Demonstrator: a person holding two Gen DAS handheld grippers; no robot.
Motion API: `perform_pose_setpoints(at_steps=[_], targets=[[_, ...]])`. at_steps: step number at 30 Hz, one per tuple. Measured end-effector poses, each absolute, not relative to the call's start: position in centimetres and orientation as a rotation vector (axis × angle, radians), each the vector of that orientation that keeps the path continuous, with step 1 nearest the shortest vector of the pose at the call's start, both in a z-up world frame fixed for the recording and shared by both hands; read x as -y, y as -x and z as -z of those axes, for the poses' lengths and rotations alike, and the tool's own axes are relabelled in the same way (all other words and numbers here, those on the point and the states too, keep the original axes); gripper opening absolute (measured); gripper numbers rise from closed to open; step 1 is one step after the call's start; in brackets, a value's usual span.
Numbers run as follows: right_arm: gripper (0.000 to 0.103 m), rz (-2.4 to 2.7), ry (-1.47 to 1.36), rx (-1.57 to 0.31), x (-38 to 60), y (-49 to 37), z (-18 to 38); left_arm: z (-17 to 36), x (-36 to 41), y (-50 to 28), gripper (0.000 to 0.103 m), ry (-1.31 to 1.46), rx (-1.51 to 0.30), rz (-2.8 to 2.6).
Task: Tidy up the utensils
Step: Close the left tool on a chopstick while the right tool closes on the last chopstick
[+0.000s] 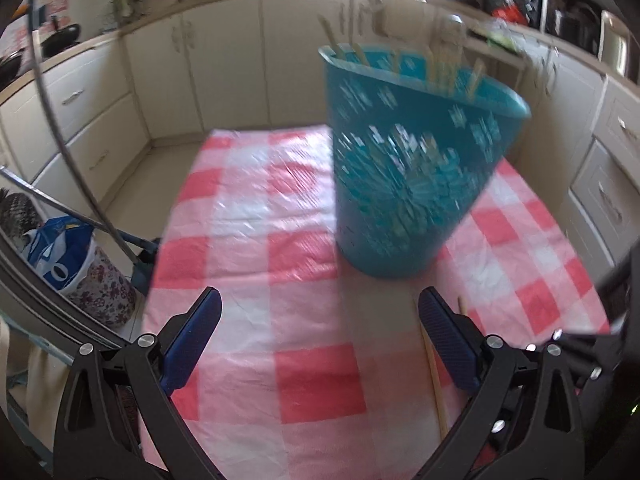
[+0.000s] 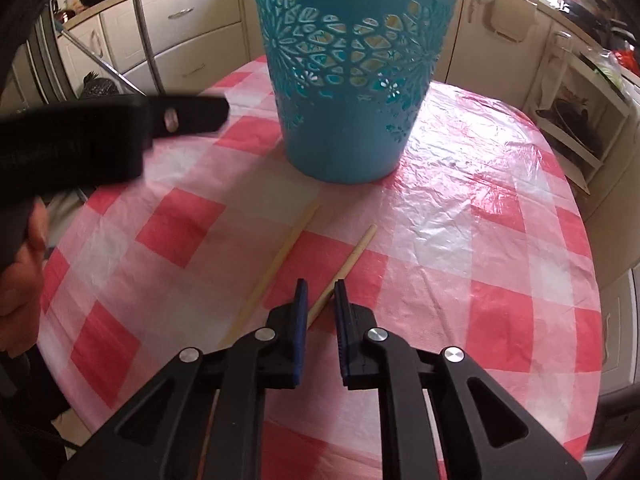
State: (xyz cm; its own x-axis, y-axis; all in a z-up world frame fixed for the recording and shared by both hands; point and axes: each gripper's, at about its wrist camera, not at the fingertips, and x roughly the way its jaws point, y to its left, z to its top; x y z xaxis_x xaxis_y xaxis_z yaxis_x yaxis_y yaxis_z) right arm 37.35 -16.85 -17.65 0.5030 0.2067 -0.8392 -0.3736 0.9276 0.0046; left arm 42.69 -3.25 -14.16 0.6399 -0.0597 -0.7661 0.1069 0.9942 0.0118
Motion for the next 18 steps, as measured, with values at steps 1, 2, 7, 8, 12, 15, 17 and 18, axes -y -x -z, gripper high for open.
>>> perform_pose_setpoints(at_steps=[1,2,7,8,12,15,17,18], targets=[[0.013,-0.355,0.191,-0.999,17.5,-37.4,17.6,14.7,3.9,-42.8,0.095,-0.074,-0.891,0.110],[0.013,-0.358,0.191,-1.009,18.0,-37.5,17.5,15.0,4.5,-42.9,0.094,-0.086,-0.901,0.119],[0.013,-0.374,0.195,-1.038,20.5,-37.2,17.2,16.9,7.5,-43.2,0.081,-0.153,-0.942,0.171],[0.013,-0.373,0.191,-1.039,20.9,-37.2,17.2,17.3,8.1,-43.3,0.074,-0.171,-0.951,0.177],[0.013,-0.351,0.157,-1.043,22.3,-37.2,17.3,18.8,9.9,-43.4,0.057,-0.209,-0.979,0.200],[0.015,-0.319,0.129,-1.038,23.0,-37.4,17.3,18.9,10.9,-43.1,0.035,-0.223,-0.962,0.235],[0.015,-0.312,0.106,-1.034,23.2,-37.6,17.3,18.9,11.4,-42.8,0.013,-0.231,-0.959,0.252],[0.015,-0.305,0.094,-1.030,23.3,-37.8,17.3,18.9,11.8,-42.6,0.008,-0.233,-0.956,0.267]])
